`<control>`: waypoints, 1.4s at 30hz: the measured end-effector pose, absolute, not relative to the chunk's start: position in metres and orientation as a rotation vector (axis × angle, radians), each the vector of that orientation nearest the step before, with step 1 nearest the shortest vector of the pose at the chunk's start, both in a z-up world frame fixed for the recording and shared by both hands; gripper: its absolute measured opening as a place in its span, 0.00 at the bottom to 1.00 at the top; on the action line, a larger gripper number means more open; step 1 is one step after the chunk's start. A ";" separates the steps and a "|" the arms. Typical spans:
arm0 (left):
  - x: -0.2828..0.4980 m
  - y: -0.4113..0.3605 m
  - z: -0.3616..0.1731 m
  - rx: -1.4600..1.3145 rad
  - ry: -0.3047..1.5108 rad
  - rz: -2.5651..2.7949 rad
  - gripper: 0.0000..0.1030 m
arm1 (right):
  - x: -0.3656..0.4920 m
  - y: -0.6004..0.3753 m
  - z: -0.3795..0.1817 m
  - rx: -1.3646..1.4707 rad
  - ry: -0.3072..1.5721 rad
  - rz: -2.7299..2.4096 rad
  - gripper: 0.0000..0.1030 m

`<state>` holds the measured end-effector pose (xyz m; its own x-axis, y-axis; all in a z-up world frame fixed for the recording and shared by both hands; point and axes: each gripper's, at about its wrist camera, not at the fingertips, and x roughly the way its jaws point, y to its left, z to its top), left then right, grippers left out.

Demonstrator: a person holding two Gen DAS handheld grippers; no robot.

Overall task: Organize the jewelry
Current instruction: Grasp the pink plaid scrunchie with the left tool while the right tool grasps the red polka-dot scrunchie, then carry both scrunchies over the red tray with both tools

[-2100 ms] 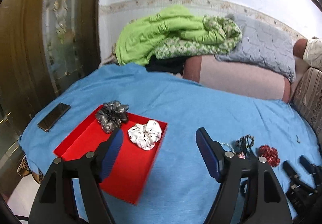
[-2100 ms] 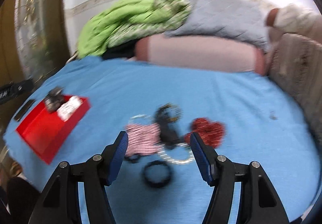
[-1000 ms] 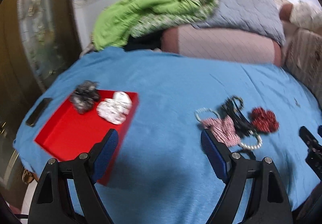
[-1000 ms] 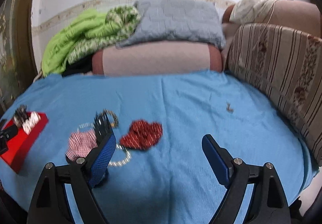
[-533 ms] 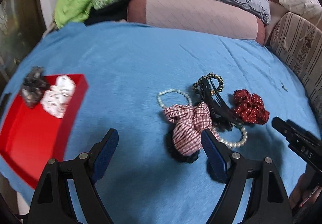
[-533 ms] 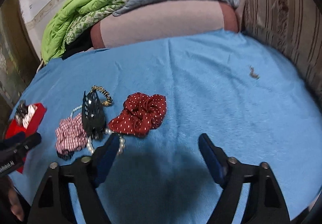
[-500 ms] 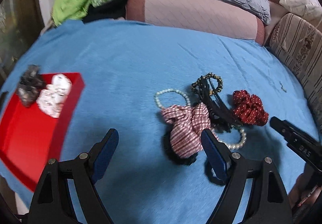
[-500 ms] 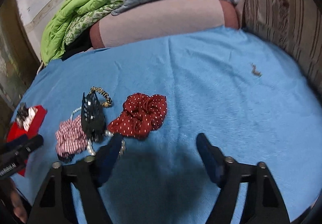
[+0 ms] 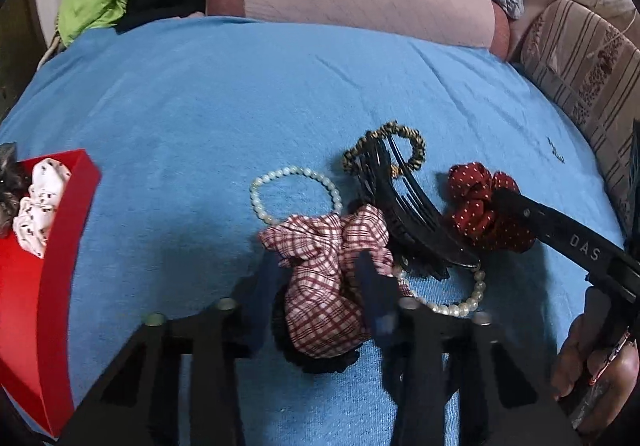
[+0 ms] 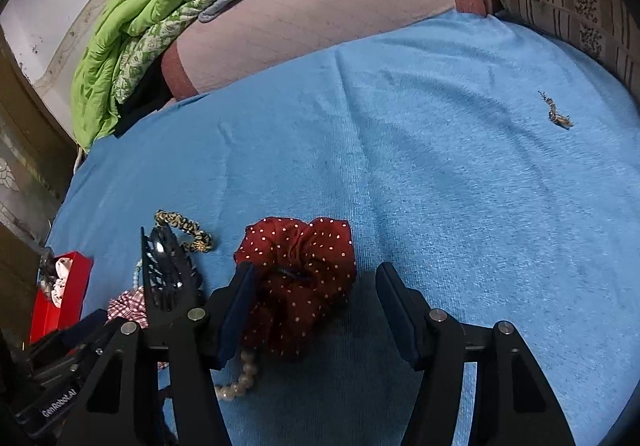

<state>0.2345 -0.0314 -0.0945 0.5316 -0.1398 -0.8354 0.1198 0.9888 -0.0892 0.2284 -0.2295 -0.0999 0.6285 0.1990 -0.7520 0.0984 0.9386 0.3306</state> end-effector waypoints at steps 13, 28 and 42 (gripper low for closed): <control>0.218 -0.038 -0.078 -0.026 0.970 -0.201 0.05 | 0.231 -0.228 -0.108 0.371 0.922 0.072 0.10; 0.176 -0.033 -0.036 -0.019 0.882 -0.192 0.05 | 0.186 -0.239 -0.079 0.400 0.856 0.083 0.10; 0.133 -0.017 -0.012 -0.027 0.816 -0.157 0.05 | 0.135 -0.202 -0.041 0.322 0.793 0.128 0.10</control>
<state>0.1333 -0.0168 -0.0119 0.6742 -0.1496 -0.7233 0.1290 0.9881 -0.0842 0.1353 -0.2019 -0.0411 0.6972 0.2327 -0.6780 0.0073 0.9435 0.3314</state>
